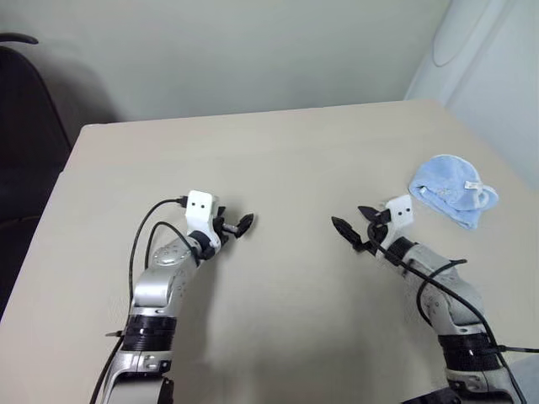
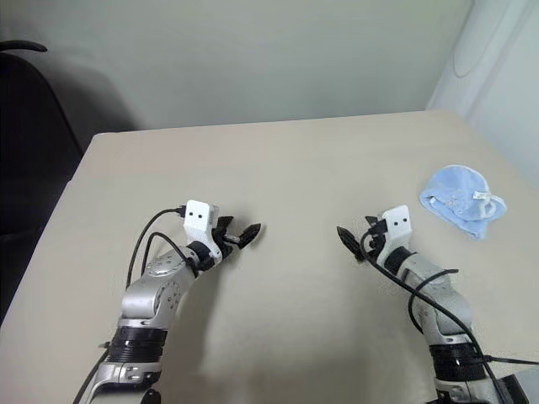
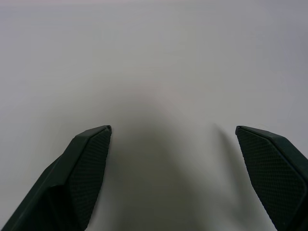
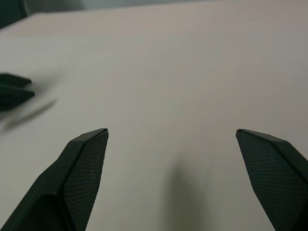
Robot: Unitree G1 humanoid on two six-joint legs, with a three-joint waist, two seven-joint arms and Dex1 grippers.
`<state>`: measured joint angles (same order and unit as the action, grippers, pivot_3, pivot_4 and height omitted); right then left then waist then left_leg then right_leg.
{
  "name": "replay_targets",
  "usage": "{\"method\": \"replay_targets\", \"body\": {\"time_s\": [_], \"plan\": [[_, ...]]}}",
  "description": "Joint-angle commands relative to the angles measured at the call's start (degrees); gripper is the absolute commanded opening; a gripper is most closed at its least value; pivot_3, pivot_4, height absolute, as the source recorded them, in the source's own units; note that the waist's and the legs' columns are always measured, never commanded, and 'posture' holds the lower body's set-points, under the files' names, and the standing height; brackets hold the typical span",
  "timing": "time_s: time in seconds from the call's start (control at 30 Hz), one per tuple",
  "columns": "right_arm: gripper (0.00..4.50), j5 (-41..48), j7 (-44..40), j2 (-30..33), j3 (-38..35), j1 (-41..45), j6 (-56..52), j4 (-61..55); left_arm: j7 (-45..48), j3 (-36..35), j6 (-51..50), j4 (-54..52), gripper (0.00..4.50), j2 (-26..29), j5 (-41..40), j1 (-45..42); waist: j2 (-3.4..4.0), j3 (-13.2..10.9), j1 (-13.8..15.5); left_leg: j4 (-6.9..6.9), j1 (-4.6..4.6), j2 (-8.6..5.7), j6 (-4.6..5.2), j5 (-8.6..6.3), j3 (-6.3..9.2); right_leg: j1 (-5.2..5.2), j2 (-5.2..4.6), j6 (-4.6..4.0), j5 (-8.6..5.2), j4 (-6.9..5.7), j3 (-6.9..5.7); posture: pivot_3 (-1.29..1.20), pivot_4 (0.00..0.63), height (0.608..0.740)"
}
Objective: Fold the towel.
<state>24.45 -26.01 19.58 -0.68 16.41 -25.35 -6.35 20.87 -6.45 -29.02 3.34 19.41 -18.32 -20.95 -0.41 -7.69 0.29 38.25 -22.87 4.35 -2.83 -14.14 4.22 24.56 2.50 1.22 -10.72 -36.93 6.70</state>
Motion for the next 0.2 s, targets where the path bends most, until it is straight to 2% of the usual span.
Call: {"method": "replay_targets", "body": {"time_s": [0.03, 0.2], "plan": [[4.48, -1.02, -2.88, -1.43, 1.56, 1.88, 3.47, 1.1, -2.95, -3.75, 0.39, -2.09, 4.5, 0.97, 0.45, 0.36, 0.0, 0.0, -0.03, -0.01, 0.0, 0.08, 0.0, 0.0, 0.0, 0.04, 0.06, 0.0, 0.04, 0.0, 0.0, 0.0, 0.15, 0.738], [4.48, -2.26, -3.46, -4.0, 2.65, 2.06, 6.4, 2.74, -4.06, -7.53, -3.01, -4.63, 4.5, 2.54, -1.62, 0.73, -0.02, 0.01, 0.05, -0.2, -0.02, 0.33, -0.01, -0.03, 0.1, 0.18, 0.19, 0.14, 0.11, -0.03, -0.06, 0.0, 0.15, 0.738]]}}
